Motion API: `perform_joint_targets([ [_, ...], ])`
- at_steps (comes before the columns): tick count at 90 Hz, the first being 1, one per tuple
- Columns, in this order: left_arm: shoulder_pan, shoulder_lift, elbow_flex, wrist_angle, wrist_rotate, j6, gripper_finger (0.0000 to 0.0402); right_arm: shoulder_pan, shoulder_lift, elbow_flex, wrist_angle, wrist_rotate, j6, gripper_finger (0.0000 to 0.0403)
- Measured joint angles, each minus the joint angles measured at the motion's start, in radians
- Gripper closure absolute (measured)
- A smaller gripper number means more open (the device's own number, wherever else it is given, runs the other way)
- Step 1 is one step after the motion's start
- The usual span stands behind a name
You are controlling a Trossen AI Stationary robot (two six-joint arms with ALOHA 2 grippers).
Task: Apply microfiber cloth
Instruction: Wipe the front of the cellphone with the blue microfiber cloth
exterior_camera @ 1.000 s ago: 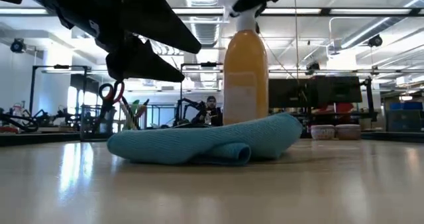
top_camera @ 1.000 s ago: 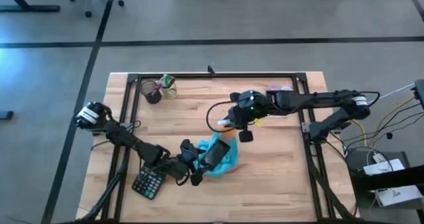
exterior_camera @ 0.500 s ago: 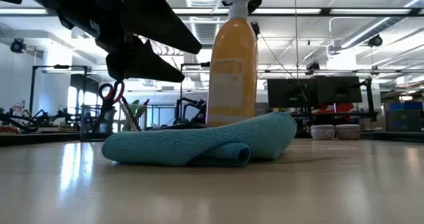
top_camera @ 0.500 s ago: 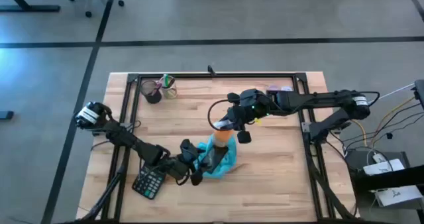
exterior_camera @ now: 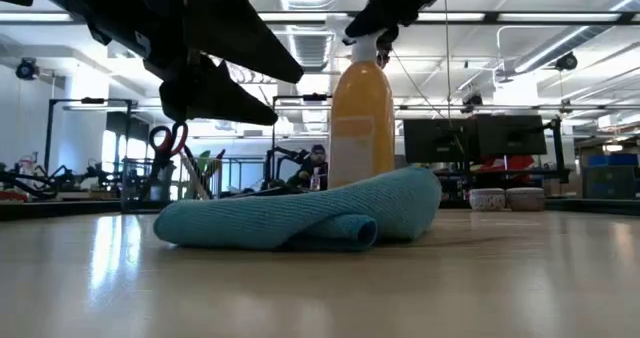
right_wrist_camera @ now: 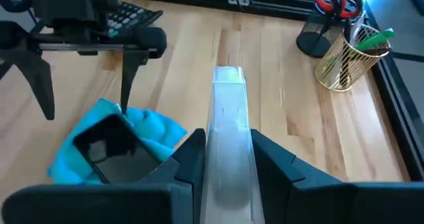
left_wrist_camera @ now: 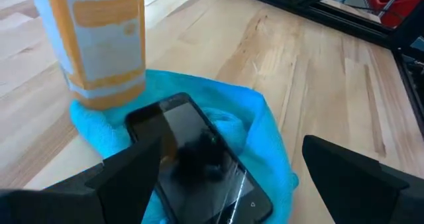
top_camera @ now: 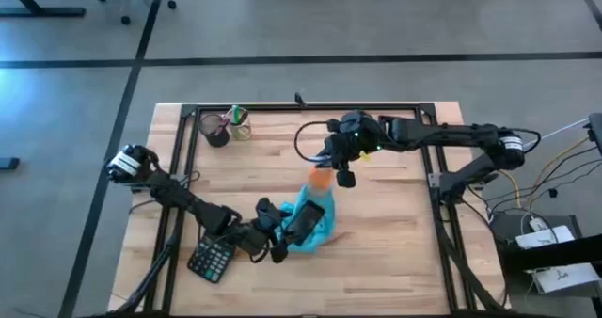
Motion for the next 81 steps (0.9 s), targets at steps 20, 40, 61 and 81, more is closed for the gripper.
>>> perform_joint_targets([
  [20,0.0,0.0,-0.013,0.001,0.0,-0.008,0.0053,0.001,-0.012,0.025,-0.039,0.077,-0.029,0.0333],
  [40,0.0,0.0,-0.026,0.005,-0.004,-0.031,0.0053,-0.036,-0.024,0.081,-0.159,0.095,-0.049,0.0333],
  [61,0.0,0.0,-0.04,0.005,-0.004,-0.035,0.0053,-0.142,-0.068,0.08,-0.285,0.151,-0.056,0.0333],
  [81,0.0,0.0,-0.045,0.007,-0.004,-0.038,0.0053,-0.269,-0.133,0.065,-0.328,0.161,-0.056,0.0333],
])
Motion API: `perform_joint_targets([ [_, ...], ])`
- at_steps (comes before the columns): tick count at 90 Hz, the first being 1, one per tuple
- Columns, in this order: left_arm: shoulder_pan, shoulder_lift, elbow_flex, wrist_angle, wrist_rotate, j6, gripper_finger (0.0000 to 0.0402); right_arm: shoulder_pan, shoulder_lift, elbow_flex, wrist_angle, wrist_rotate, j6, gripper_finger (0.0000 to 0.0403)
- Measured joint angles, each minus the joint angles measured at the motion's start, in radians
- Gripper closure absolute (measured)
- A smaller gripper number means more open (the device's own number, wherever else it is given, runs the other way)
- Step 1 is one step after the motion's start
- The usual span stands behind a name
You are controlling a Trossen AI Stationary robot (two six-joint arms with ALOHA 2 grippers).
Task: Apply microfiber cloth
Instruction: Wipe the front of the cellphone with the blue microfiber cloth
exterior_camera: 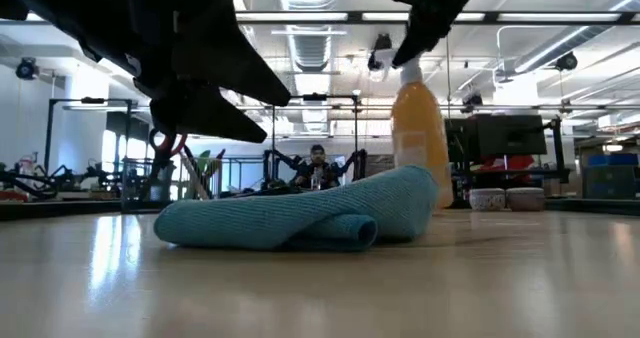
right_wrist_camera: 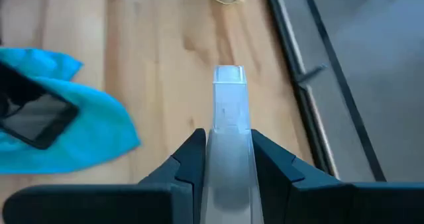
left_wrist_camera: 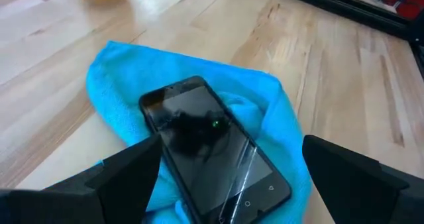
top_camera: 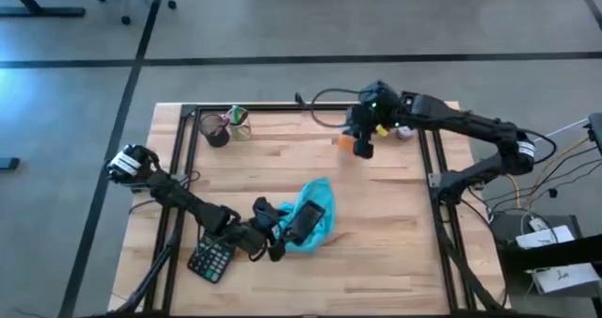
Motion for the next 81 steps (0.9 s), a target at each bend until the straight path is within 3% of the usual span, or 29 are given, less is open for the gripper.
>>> perform_joint_targets([
  [17,0.0,0.0,0.0,0.002,-0.001,-0.019,0.0053,-0.111,-0.052,-0.022,-0.039,-0.008,0.048,0.0335],
  [29,0.0,0.0,0.0,0.004,-0.001,-0.028,0.0053,-0.12,-0.113,-0.043,-0.133,-0.022,0.032,0.0336],
  [55,0.0,0.0,0.0,0.009,-0.002,-0.045,0.0053,-0.021,-0.354,-0.129,-0.268,-0.138,0.064,0.0337],
  [81,0.0,0.0,0.0,0.023,-0.003,-0.046,0.0053,0.165,-0.633,-0.298,-0.351,-0.142,0.142,0.0337],
])
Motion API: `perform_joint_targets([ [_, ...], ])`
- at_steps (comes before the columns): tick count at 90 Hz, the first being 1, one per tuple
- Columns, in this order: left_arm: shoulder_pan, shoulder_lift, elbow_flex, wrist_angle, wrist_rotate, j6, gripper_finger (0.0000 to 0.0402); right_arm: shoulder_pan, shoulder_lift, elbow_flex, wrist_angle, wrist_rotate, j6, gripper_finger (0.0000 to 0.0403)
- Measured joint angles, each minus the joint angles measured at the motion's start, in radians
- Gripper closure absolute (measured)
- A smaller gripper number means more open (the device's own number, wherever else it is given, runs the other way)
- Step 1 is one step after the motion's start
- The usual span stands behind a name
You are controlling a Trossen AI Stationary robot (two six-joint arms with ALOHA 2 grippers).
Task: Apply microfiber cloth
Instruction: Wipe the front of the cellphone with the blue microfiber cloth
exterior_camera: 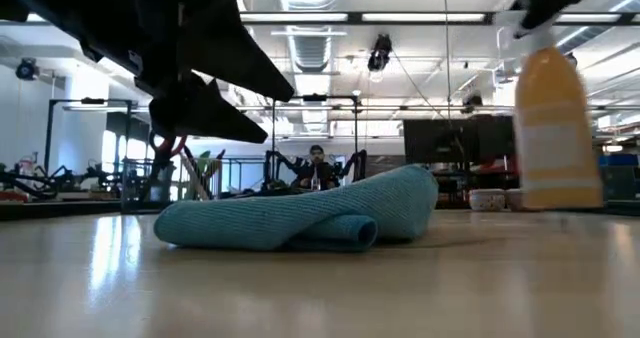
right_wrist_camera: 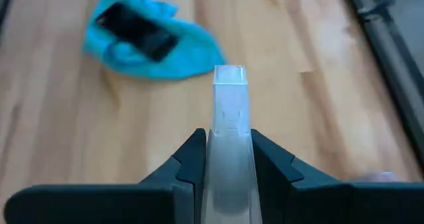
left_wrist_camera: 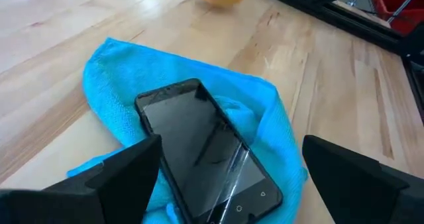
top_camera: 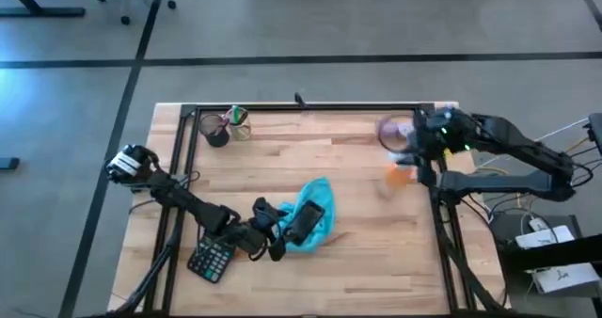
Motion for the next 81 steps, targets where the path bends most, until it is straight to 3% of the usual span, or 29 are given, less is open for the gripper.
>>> perform_joint_targets([
  [18,0.008,0.0,0.0,0.0,-0.001,0.002,0.0053,0.158,-0.095,-0.05,0.019,-0.022,0.142,0.0337],
  [39,0.025,0.0,0.0,0.0,-0.001,0.003,0.0053,0.259,-0.102,-0.07,0.019,-0.014,0.141,0.0337],
  [58,0.024,0.0,0.0,0.0,-0.001,0.004,0.0053,0.342,-0.058,-0.061,0.022,0.012,0.196,0.0337],
  [81,0.024,0.0,-0.002,-0.002,-0.001,0.005,0.0053,0.447,0.036,0.004,-0.056,0.032,0.357,0.03],
])
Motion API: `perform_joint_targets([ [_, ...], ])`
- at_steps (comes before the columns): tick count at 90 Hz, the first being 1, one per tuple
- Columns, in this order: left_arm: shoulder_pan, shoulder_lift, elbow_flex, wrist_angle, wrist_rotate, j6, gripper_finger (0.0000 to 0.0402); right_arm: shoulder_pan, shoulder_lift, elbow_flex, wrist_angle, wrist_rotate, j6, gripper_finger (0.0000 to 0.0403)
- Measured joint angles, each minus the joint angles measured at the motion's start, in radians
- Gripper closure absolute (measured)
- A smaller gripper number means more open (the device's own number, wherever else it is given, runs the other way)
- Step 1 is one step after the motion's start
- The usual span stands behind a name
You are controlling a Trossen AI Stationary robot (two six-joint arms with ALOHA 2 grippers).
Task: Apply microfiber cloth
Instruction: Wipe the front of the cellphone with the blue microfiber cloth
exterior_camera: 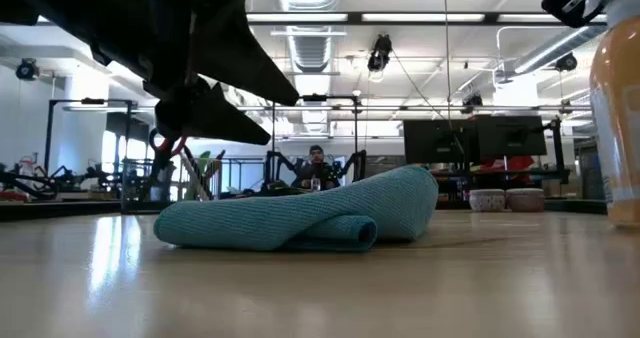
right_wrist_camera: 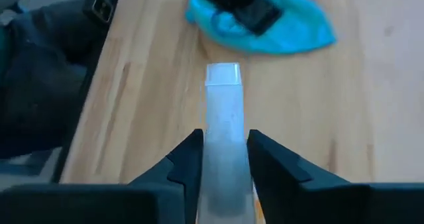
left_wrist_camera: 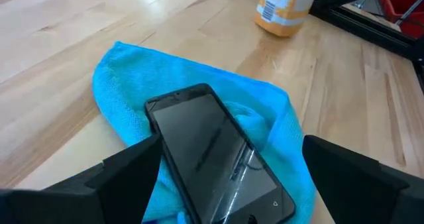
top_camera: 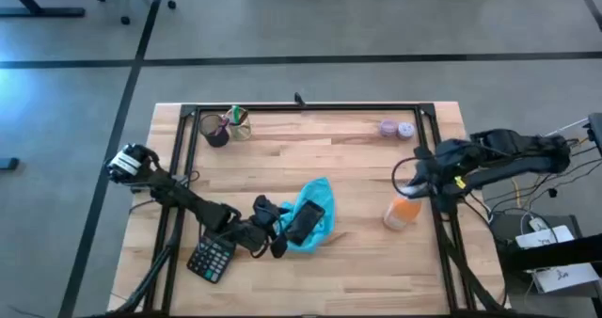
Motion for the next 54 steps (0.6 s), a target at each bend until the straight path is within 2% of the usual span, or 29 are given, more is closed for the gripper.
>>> perform_joint_targets([
  [19,0.0,0.0,0.0,0.0,0.0,0.0,0.0053,0.07,0.068,0.064,-0.026,0.007,0.093,0.0287],
  [34,0.0,0.0,0.0,0.0,0.0,0.0,0.0053,0.118,0.123,0.117,-0.014,0.007,0.096,0.0267],
  [54,0.001,0.0,0.0,0.002,-0.021,0.003,0.0053,0.119,0.202,0.212,0.027,0.008,0.046,0.0235],
])
